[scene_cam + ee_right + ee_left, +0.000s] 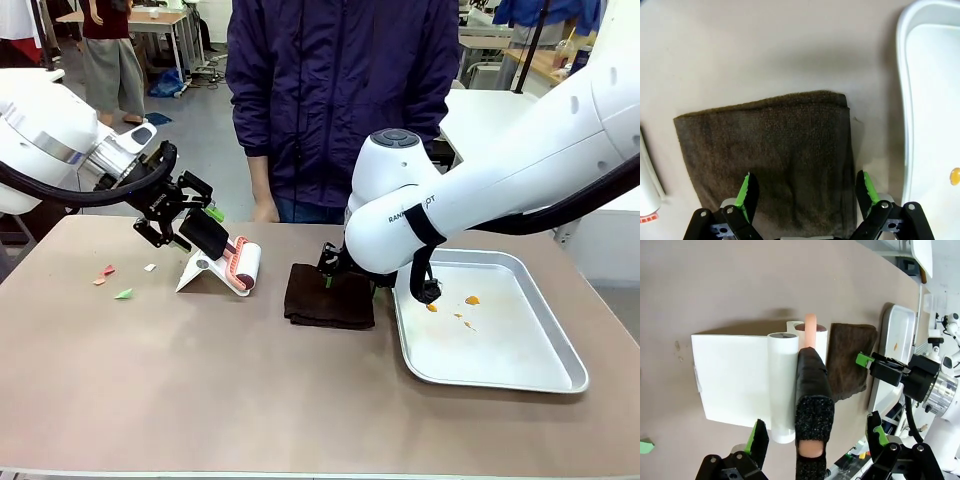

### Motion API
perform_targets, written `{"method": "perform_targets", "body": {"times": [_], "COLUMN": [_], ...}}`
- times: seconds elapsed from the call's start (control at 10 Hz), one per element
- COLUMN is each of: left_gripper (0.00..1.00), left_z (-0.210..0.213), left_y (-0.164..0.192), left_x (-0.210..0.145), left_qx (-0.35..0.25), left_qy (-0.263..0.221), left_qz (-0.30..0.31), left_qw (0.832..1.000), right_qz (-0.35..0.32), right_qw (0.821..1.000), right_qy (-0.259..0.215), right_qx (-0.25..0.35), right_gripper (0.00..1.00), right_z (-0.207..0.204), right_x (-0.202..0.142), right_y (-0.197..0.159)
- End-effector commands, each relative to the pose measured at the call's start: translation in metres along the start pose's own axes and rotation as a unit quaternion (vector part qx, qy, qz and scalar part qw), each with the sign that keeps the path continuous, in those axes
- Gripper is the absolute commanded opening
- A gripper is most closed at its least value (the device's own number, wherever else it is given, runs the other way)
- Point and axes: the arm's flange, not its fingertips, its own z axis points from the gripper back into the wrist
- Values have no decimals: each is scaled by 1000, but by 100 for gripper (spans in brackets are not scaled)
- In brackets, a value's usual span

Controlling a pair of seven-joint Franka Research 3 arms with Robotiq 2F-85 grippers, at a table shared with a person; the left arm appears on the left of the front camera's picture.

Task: Clean the surface of the table.
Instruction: Hold the Lint Roller with your left hand and the towel with your right hand.

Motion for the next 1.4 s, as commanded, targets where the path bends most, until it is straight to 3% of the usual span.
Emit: {"method": "perform_targets", "body": {"times": [0.0, 0.1, 0.2, 0.3, 0.4, 0.5, 0.6, 0.8, 1.3], "left_gripper": [100, 58, 42, 0, 0, 0, 15, 0, 0], "left_z": [6, 7, 7, 8, 8, 8, 8, 8, 9], "left_y": [5, 6, 4, 4, 4, 4, 5, 4, 2], "left_x": [-4, -4, -5, -6, -6, -6, -5, -5, -6], "left_qx": [0, 5, 2, 3, 3, 2, 1, 2, 1], "left_qy": [5, 2, 3, 0, -2, -4, -3, -3, -7], "left_qz": [-6, -11, -12, -13, -17, -18, -18, -16, -18], "left_qw": [1000, 1000, 1000, 1000, 1000, 1000, 1000, 1000, 1000], "right_qz": [-2, 8, 9, 11, 12, 13, 13, 14, 10], "right_qw": [1000, 1000, 1000, 1000, 1000, 1000, 1000, 1000, 1000], "right_qy": [-9, -3, 0, 5, 10, 14, 16, 15, 26], "right_qx": [-17, -23, -24, -24, -24, -24, -22, -16, -11], "right_gripper": [100, 40, 40, 0, 35, 0, 0, 0, 0], "right_z": [0, -1, -1, -2, -4, -6, -6, -3, -7], "right_x": [4, 3, 3, 3, 2, 1, 1, 1, 1], "right_y": [8, 8, 7, 6, 5, 4, 3, 2, 2]}}
